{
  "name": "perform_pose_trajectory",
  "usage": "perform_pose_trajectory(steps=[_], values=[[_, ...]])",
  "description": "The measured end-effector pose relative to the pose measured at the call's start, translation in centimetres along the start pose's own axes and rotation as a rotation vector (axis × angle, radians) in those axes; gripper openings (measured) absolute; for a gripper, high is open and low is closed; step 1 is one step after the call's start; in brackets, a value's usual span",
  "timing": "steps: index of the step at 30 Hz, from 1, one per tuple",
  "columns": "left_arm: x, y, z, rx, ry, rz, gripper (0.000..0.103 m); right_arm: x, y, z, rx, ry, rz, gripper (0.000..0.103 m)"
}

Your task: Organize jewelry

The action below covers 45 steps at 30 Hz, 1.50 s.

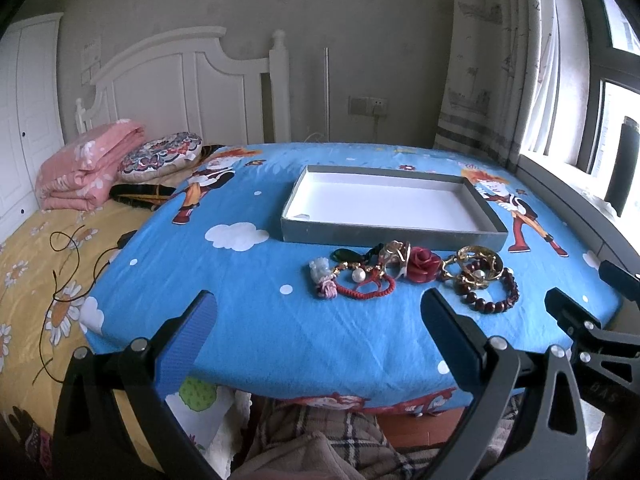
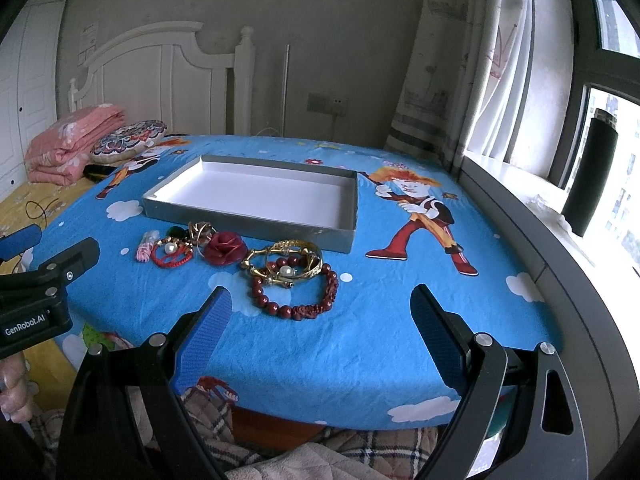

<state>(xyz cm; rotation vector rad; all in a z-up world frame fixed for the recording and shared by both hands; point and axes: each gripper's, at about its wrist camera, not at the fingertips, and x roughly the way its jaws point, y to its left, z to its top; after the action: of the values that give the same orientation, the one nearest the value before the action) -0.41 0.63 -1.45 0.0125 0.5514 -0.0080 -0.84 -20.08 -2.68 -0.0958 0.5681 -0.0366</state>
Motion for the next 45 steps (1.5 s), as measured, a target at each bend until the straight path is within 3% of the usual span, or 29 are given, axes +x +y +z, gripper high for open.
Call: perform_pose_trajectory(steps=[6,10,15,22,33,37,45], values=[[0.1,-0.1,-0.5,-0.007,0.003,-0.002,0.099,-0.1,-0.5,-0.3,0.043,0.000,0.029,0.085],[-0.3,-0.1,0.1,-0.063,-0.003,-0.056,0.099,-0.3,-0.7,-0.1,0.046,-0.006,0.033,0.085],[-0.6,-0.3,0.3,-0.076,-0.018,-0.067,0.099,-0.2,-1.0,0.0,0.050,-0.004,0.037,0.085],[-0.1,-0.1,0.3,-0.026,0.045,-0.023,0.098,-0.2,-0.9,0.0,0.049,-0.003,0.039,0.085],[-0.2,0.2,0.4,-0.007,0.015,0.001,0.098,0.3,-1.5,0.2,0.066,0.017,0.048,0.085],[0.1,0.3,0.3,-0.013,-0.038,-0.001,0.098,0.7,-1.7,0.1,0.074,0.029,0.054,0.085],[0.6,0.4,0.3,-0.029,-0.007,-0.012,0.098,1.7,-2.2,0.2,0.090,0.045,0.055,0.085]])
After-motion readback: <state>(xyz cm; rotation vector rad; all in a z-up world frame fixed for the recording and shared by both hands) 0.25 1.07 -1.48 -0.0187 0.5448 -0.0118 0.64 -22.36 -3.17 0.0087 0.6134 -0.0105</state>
